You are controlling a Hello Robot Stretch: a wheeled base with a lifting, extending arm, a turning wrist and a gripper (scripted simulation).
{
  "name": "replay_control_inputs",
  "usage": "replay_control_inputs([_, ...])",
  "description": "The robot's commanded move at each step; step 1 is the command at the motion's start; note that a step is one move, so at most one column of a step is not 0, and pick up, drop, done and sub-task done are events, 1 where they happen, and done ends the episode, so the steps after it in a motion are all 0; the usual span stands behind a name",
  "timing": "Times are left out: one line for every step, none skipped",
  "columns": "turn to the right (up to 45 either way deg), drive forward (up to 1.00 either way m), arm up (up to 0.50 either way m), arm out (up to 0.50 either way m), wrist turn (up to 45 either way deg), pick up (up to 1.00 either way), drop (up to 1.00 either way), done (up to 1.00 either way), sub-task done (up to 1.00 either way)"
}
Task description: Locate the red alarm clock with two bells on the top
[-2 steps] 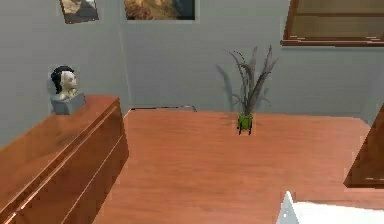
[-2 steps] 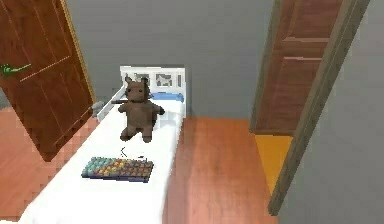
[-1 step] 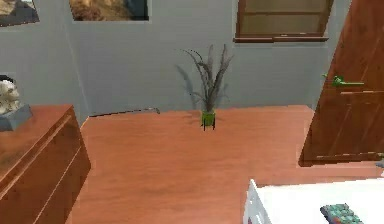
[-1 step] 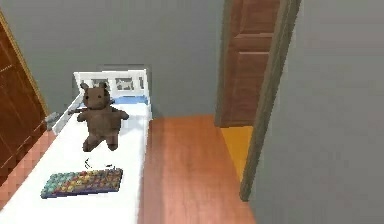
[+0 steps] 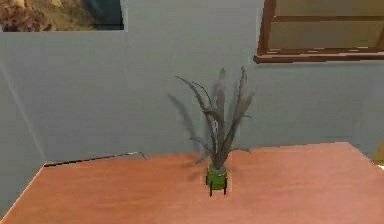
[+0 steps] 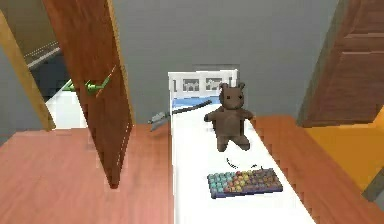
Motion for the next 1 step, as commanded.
replay_control_inputs([21.0,0.00,0.00,0.00,0.0,0.00,0.00,0.00,0.00])
